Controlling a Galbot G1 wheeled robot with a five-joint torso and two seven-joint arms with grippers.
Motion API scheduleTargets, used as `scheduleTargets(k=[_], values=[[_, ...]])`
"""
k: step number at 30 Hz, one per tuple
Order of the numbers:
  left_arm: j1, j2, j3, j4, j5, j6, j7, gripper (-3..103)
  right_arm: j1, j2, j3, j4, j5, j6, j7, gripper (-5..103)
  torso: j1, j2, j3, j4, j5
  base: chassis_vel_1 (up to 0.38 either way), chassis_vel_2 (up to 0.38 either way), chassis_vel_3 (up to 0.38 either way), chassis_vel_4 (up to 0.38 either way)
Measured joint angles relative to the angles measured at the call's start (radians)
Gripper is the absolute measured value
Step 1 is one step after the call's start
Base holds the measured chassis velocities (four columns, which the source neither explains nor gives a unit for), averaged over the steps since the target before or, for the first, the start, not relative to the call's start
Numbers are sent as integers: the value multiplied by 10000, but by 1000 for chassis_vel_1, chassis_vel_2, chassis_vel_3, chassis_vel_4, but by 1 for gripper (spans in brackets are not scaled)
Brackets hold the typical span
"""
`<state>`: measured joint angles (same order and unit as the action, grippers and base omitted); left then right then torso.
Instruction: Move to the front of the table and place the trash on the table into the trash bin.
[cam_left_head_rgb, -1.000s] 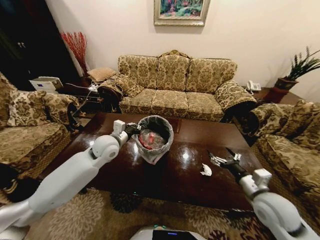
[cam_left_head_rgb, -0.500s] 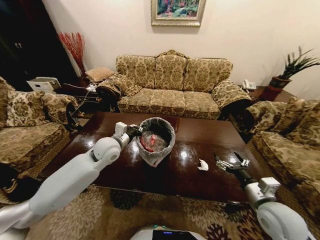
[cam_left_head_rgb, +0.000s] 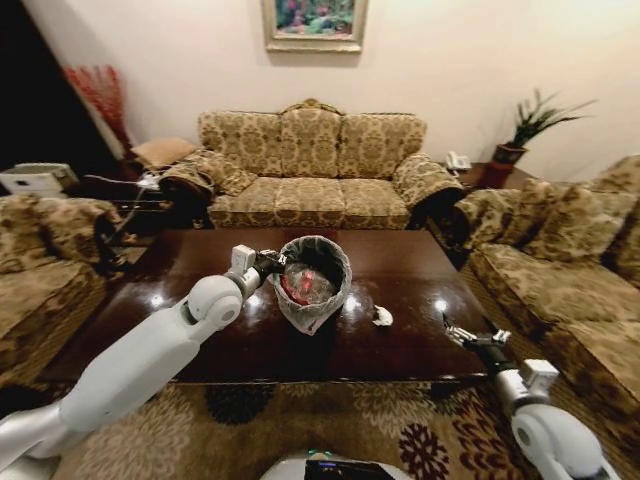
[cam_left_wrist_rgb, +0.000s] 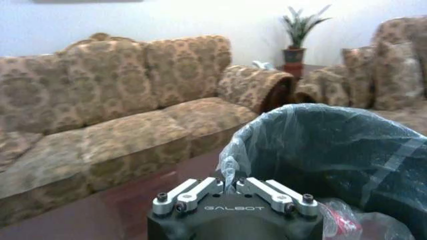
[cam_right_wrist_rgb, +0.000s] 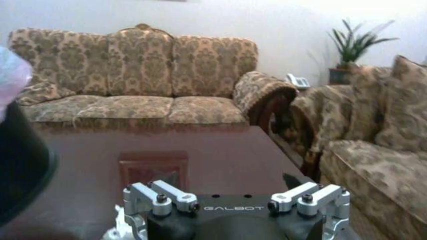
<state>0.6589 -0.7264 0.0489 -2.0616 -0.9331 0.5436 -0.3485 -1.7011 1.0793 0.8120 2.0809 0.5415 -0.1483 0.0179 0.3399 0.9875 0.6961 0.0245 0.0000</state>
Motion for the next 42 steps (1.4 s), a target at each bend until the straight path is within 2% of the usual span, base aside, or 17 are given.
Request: scheduleTargets(k=[10,13,15,27,32,37,42], values=[[7,-54,60,37,-22,-23,-142,4,590,204,-1076,-173,-198,-18,-33,100,-1,0,0,-8,1,-102,-124,-121,-108],[23,-40,58,65,-77,-29,-336,4,821,90,-1598,-547,-99,-28,-653,100,-1,0,0,-1,0,-24,-28,-15,-21],[30,-42,53,68,-92,-29,-393,4,951,58,-1734,-684,-142,-8,-802,100,-1,0,0,3,0,0,0,0,0],[324,123,-170,-125,-126,88,-535,4,1950,-112,-2620,-1517,-126,333,-1021,100,-2,0,-1,0,1,0,0,0,0],[326,202,-174,-124,-102,98,-592,4,2312,-198,-2964,-1990,-23,469,-1515,100,-1,0,-1,1,0,19,22,22,23],[254,246,-94,-49,-98,94,-616,4,3353,-394,-3790,-3264,44,493,-1713,100,-3,0,-1,6,-1,30,28,37,27],[65,280,-1,90,-127,-6,-605,4,5087,-128,-4666,-5102,73,673,-1763,100,-1,0,0,-1,0,0,0,0,0]])
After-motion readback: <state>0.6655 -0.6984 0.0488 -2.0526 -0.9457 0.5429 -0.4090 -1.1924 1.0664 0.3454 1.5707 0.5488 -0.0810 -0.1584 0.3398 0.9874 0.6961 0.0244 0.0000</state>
